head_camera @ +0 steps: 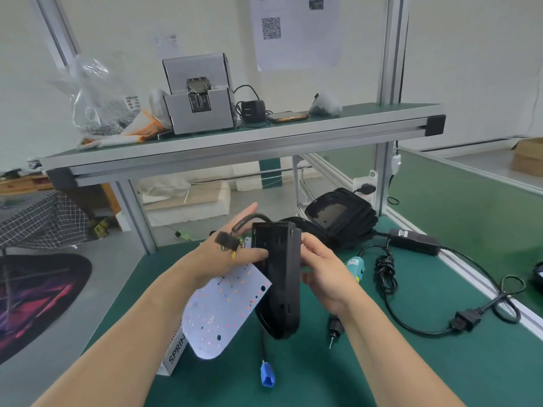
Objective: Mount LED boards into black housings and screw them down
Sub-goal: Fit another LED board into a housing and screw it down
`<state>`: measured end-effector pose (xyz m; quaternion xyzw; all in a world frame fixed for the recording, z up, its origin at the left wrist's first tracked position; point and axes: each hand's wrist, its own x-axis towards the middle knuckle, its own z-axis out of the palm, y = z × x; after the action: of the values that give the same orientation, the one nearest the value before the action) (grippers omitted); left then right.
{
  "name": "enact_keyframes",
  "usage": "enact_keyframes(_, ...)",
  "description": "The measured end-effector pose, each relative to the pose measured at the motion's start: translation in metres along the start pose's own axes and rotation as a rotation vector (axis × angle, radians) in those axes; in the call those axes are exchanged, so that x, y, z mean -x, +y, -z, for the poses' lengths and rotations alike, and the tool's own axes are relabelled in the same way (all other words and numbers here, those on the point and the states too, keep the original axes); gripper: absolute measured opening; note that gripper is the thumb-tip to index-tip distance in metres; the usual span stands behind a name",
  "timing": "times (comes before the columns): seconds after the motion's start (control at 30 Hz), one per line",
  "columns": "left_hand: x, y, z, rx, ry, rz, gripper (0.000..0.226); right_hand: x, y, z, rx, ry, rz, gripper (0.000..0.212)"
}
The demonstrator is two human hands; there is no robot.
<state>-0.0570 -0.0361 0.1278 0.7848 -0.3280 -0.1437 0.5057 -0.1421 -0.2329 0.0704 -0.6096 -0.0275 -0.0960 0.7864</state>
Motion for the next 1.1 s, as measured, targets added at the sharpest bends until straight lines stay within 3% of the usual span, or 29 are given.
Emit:
enact_keyframes(0.1, -0.009, -0.003, -0.005, 0.145, -0.011, 0.132, 0.065, -0.003, 0.002, -0.003, -0.209, -0.059, -0.045, 0.031)
enact_keyframes(0.17, -0.011, 0.0, -0.005, 0.198, -0.028, 0.103, 0.052, -0.006, 0.001, -0.004, -0.231, -0.02, -0.043, 0.026)
enact_keyframes(0.27, -0.009, 0.003, 0.0, 0.243, 0.06, 0.07, 0.044, -0.018, 0.005, -0.002, -0.049, 0.184, -0.021, 0.012)
enact_keyframes(0.37, -0.009, 0.008, 0.005, 0.271, 0.149, 0.035, 0.026, -0.03, 0.024, 0.006, 0.026, 0.399, -0.076, 0.016)
enact_keyframes(0.43, -0.008, 0.014, 0.008, 0.271, 0.159, -0.019, 0.025, -0.036, 0.037, 0.016, -0.025, 0.536, -0.149, 0.02)
enact_keyframes(0.53, -0.006, 0.02, 0.01, 0.256, 0.183, -0.037, 0.023, -0.036, 0.049, 0.029, -0.039, 0.601, -0.253, 0.025)
enact_keyframes(0.63, -0.008, 0.014, 0.007, 0.16, 0.282, -0.02, 0.029, -0.028, 0.038, 0.031, 0.271, 0.62, -0.282, 0.029)
enact_keyframes(0.7, -0.009, 0.011, 0.004, 0.128, 0.336, -0.009, 0.026, -0.017, 0.02, 0.026, 0.486, 0.743, -0.088, 0.036)
enact_keyframes(0.77, -0.011, 0.009, 0.002, 0.099, 0.368, 0.005, 0.023, 0.0, -0.002, 0.014, 0.515, 0.821, 0.395, 0.029)
enact_keyframes(0.83, -0.014, 0.009, -0.002, 0.065, 0.387, 0.023, 0.025, 0.016, -0.022, -0.004, 0.61, 0.712, 0.813, 0.018)
enact_keyframes(0.87, -0.014, 0.01, -0.005, 0.056, 0.391, 0.029, 0.026, 0.021, -0.029, -0.013, 0.71, 0.617, 0.917, 0.015)
enact_keyframes(0.97, -0.016, 0.018, -0.012, 0.03, 0.385, 0.0, 0.028, 0.022, -0.038, -0.027, 1.083, 0.474, 0.939, 0.029)
enact_keyframes(1.03, -0.014, 0.025, -0.015, -0.005, 0.363, -0.035, 0.032, 0.016, -0.043, -0.025, 1.154, 0.451, 0.864, 0.041)
enact_keyframes(1.1, -0.013, 0.03, -0.014, 0.018, 0.34, -0.041, 0.035, 0.011, -0.049, -0.017, 1.149, 0.37, 0.848, 0.041)
